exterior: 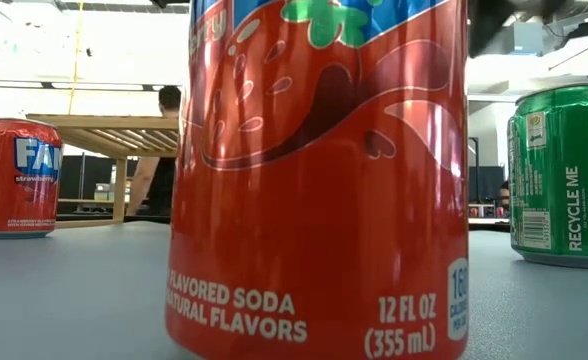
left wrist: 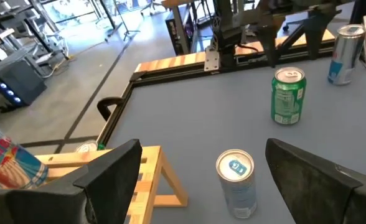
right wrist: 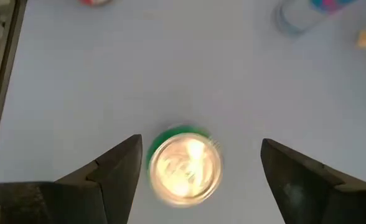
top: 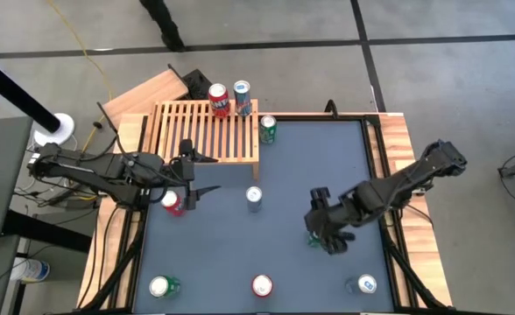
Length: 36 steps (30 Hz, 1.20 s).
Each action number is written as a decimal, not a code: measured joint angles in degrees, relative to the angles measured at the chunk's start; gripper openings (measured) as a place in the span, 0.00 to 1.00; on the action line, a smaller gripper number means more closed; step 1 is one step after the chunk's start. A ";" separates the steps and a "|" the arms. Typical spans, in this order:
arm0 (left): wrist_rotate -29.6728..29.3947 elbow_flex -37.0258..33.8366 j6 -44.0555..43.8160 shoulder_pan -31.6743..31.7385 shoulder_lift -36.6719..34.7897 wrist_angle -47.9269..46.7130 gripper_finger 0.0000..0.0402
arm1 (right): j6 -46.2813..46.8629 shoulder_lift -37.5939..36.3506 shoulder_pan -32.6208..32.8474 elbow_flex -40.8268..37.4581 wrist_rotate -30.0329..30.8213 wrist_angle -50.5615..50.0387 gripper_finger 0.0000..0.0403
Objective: Place canned beverage on shelf
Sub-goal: Put the middle right green soda can on the shelf
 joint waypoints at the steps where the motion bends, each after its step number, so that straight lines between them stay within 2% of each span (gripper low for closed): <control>1: 0.00 -0.02 0.00 0.00 0.00 0.14 0.83 | 1.69 0.04 1.05 -0.21 0.16 -0.80 0.79; 10: 0.14 -0.02 -1.82 0.00 0.00 1.89 0.83 | 8.42 0.00 5.79 -2.56 2.82 -3.11 0.79; 16: 1.27 -0.02 -2.82 -0.02 0.00 1.66 0.83 | 9.82 0.00 5.35 -6.11 3.41 -2.46 0.79; 23: 1.05 -0.04 -3.00 -0.02 0.00 1.64 0.83 | 10.42 0.01 5.04 -6.30 3.48 -1.20 0.79; 36: 1.05 -0.06 -4.21 -0.03 0.00 0.54 0.83 | 8.77 5.74 3.51 -6.23 1.29 -1.02 0.79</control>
